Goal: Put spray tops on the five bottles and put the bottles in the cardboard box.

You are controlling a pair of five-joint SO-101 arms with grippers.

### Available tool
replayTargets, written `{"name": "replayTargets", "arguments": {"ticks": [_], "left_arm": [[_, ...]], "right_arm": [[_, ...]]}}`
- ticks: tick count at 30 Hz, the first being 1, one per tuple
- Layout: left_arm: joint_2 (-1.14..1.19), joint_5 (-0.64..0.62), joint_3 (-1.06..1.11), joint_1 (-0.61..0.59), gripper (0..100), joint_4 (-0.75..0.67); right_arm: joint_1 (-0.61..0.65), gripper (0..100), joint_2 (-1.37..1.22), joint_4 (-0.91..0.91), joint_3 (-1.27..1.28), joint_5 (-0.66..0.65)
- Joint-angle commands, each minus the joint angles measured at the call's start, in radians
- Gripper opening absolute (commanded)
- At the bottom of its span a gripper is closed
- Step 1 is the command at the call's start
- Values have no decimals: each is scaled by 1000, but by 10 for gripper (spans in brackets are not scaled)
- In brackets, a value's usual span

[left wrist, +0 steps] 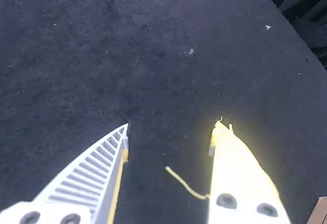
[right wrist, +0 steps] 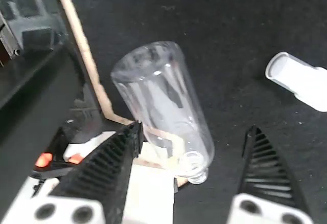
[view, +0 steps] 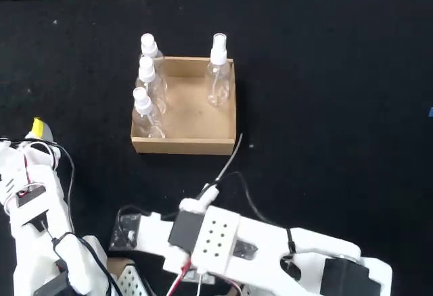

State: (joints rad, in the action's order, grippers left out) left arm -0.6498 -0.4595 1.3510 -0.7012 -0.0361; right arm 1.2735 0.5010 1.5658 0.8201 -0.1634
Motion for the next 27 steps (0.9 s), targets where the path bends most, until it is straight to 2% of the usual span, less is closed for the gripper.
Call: {"name": "replayTargets", "arguments": {"ticks": [1, 6, 13, 17, 21, 27], "left_arm": [[-6, -8, -58, -13, 234, -6], [-6, -17, -62, -51, 234, -6], [-6, -61, -62, -74, 234, -5], [-6, -61, -62, -74, 234, -5], [-6, -60, -61, -70, 234, -5], [-6, -60, -58, -68, 234, 0]], "right_arm": [[37, 280, -4, 6, -77, 55], [12, 279, -4, -52, -39, 83], [-147, 279, -4, -140, 36, 77], [-180, 279, -1, -140, 36, 63], [-201, 279, 5, -97, 4, -87], [-420, 279, 7, 115, -188, -226]]}}
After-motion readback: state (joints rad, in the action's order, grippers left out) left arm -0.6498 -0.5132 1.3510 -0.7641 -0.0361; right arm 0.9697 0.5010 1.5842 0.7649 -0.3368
